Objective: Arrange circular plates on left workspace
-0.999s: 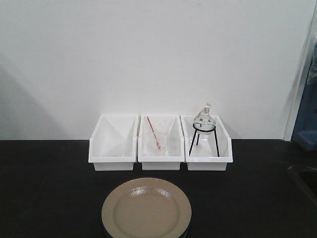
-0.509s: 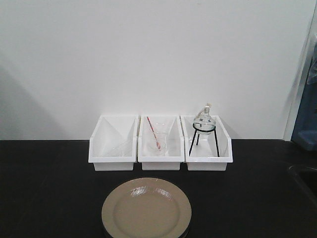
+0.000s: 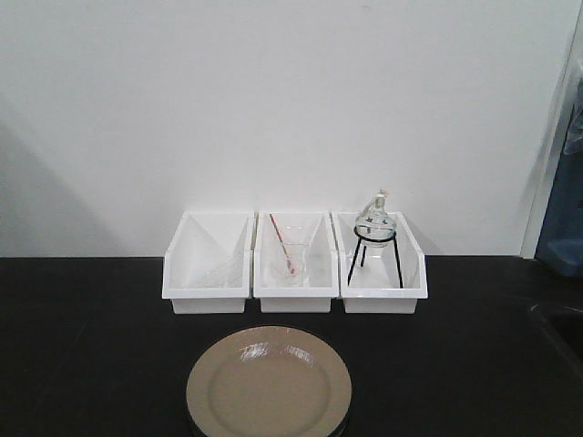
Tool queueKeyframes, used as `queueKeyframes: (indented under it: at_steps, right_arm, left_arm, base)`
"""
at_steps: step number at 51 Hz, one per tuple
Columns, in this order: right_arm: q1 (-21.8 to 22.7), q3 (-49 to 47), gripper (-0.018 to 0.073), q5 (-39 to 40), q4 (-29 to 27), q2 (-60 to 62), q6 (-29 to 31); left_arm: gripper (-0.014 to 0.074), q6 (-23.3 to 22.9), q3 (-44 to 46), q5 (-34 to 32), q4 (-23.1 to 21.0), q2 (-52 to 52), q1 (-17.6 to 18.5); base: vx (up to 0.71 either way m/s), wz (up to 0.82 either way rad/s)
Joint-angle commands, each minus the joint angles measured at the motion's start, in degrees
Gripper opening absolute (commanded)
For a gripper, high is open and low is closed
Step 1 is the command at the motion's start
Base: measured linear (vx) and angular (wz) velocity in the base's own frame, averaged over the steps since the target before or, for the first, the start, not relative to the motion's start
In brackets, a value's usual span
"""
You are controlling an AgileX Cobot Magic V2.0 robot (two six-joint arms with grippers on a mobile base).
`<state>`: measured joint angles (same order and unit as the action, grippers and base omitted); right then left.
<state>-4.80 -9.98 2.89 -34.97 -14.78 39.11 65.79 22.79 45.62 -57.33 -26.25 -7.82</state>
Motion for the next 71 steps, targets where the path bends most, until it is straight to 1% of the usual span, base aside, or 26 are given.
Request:
queueKeyframes:
  at_steps: [1,3,5,8,10,12,21,27,29,33,36,38,42,46,47,49,51,53,55,58,64,67,69,71]
  right_arm:
    - [0.2,-1.7,-0.0001,4.2,0.1,-0.5,0.4]
    - [0.2,-1.7,-0.0001,4.2,0.1,-0.5,0.4]
    - [0.2,-1.7,-0.0001,4.2,0.1,-0.5,0.4]
    - [0.2,-1.7,-0.0001,4.2,0.1,-0.5,0.4]
    - [0.2,-1.7,-0.0001,4.2,0.1,-0.5,0.4]
    - [0.2,-1.7,-0.0001,4.2,0.1,-0.5,0.4]
    - [0.2,-1.7,-0.0001,4.2,0.1,-0.5,0.4]
    - [0.2,-1.7,-0.0001,4.2,0.1,-0.5,0.4]
    - [0.2,-1.7,-0.0001,4.2,0.1,-0.5,0.4]
    - [0.2,-1.7,-0.0001,4.2,0.1,-0.5,0.4]
    - [0.2,-1.7,-0.0001,4.2,0.1,-0.5,0.4]
    - [0.2,-1.7,-0.0001,4.2,0.1,-0.5,0.4]
    - [0.2,-1.7,-0.0001,4.2,0.1,-0.5,0.4]
    - [0.2,-1.7,-0.0001,4.2,0.1,-0.5,0.4]
    - [0.2,-1.7,-0.0001,4.2,0.1,-0.5,0.4]
    - [0.2,-1.7,-0.0001,4.2,0.1,-0.5,0.4]
    - [0.2,-1.7,-0.0001,4.2,0.1,-0.5,0.4]
    - [0.2,-1.7,-0.0001,4.2,0.1,-0.5,0.4]
    - [0.2,-1.7,-0.0001,4.2,0.1,-0.5,0.4]
    - [0.2,-1.7,-0.0001,4.2,0.1,-0.5,0.4]
    - [0.2,-1.7,-0.0001,4.2,0.1,-0.5,0.4]
    - [0.2,-1.7,-0.0001,4.2,0.1,-0.5,0.4]
    - [0.2,-1.7,-0.0001,4.2,0.1,-0.5,0.4]
    - [0.2,-1.7,-0.0001,4.2,0.1,-0.5,0.4]
  left_arm:
    - [-0.0001,-1.0,-2.1,-10.6,-4.8,4.4,0.2]
    - [-0.0001,-2.4,-4.6,-15.2,-7.0,6.3,0.2]
    - [-0.0001,-3.3,-6.7,-17.7,-7.9,8.2,0.2]
    - [-0.0001,-5.0,-9.8,-19.6,-7.2,10.9,0.2]
    - [-0.0001,-6.0,-11.7,-19.9,-5.9,12.6,0.2]
    - [-0.0001,-7.2,-13.8,-19.8,-3.1,14.4,0.2]
    - [-0.0001,-10.6,-16.2,-20.0,6.4,17.1,0.2]
    - [-0.0001,-14.1,-16.5,-23.8,9.9,17.8,0.2]
    - [-0.0001,-16.2,-16.5,-26.7,10.9,18.4,0.2]
    - [-0.0001,-18.7,-16.5,-30.8,11.5,19.6,0.2]
    - [-0.0001,-19.3,-16.6,-33.9,11.7,20.7,0.2]
    - [-0.0001,-19.1,-16.6,-36.6,10.7,21.0,0.2]
    - [-0.0001,-18.4,-16.6,-40.9,7.1,21.0,0.2]
    - [-0.0001,-18.2,-16.5,-41.9,6.9,21.0,0.2]
    - [-0.0001,-18.4,-16.5,-41.8,7.5,21.0,0.2]
    - [-0.0001,-19.9,-16.6,-40.9,10.0,21.0,0.2]
    - [-0.0001,-22.6,-16.7,-39.9,14.4,21.0,0.2]
    - [-0.0001,-26.9,-17.0,-39.2,18.1,21.1,0.2]
    - [-0.0001,-29.9,-17.2,-38.4,20.7,21.4,0.2]
    - [-0.0001,-32.3,-17.7,-38.2,22.2,21.6,0.2]
    - [-0.0001,-32.4,-18.4,-38.9,22.2,21.6,0.2]
    - [-0.0001,-32.9,-19.0,-40.1,23.3,21.6,0.2]
    - [-0.0001,-34.4,-19.5,-40.6,25.4,21.8,0.2]
    - [-0.0001,-38.2,-20.2,-41.1,29.8,22.3,0.2]
  base:
    - [0.00,0.00]
    - [0.00,0.00]
    - [0.00,0.00]
    - [0.00,0.00]
    - [0.00,0.00]
    - [0.00,0.00]
    - [0.00,0.00]
    - [0.00,0.00]
    - [0.00,0.00]
    - [0.00,0.00]
    - [0.00,0.00]
    - [0.00,0.00]
    - [0.00,0.00]
    - [0.00,0.00]
    - [0.00,0.00]
    - [0.00,0.00]
    - [0.00,0.00]
    - [0.00,0.00]
    - [0.00,0.00]
    - [0.00,0.00]
    - [0.00,0.00]
    - [0.00,0.00]
    - [0.00,0.00]
    - [0.00,0.00]
